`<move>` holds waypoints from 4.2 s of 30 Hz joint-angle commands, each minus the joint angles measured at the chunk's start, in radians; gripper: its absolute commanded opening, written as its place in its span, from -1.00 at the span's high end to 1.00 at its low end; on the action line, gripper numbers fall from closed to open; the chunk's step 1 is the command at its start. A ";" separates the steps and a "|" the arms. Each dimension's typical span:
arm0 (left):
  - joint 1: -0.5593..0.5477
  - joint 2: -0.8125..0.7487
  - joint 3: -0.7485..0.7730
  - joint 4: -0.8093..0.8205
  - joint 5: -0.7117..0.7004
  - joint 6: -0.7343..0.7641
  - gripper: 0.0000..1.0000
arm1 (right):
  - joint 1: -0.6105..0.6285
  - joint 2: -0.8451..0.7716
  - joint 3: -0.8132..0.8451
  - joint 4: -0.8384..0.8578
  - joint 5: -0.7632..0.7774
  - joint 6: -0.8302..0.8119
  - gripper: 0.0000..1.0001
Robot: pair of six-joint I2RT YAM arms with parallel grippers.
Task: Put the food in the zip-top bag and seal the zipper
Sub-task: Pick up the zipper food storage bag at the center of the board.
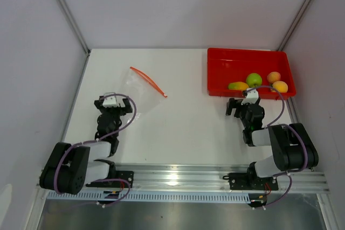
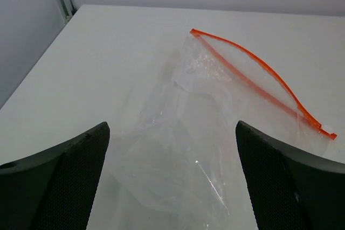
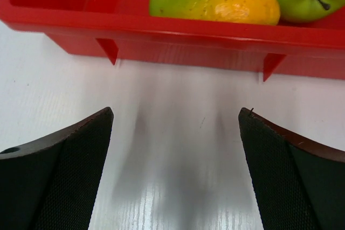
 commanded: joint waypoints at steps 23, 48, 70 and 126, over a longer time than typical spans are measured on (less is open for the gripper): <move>-0.056 -0.529 0.508 -1.424 -0.447 -0.883 -0.99 | 0.087 -0.702 0.245 -1.016 0.186 0.360 -0.99; -0.024 -0.506 0.646 -1.609 0.027 -0.694 -0.99 | 0.444 0.408 1.182 -0.898 -0.580 0.246 -0.99; -0.027 -0.439 0.660 -1.552 0.147 -0.627 -0.99 | 0.440 1.160 1.906 -0.872 -0.936 0.330 -0.74; -0.028 0.024 1.093 -1.894 0.308 -0.708 -0.80 | 0.780 0.411 1.297 -1.091 -0.366 -0.035 1.00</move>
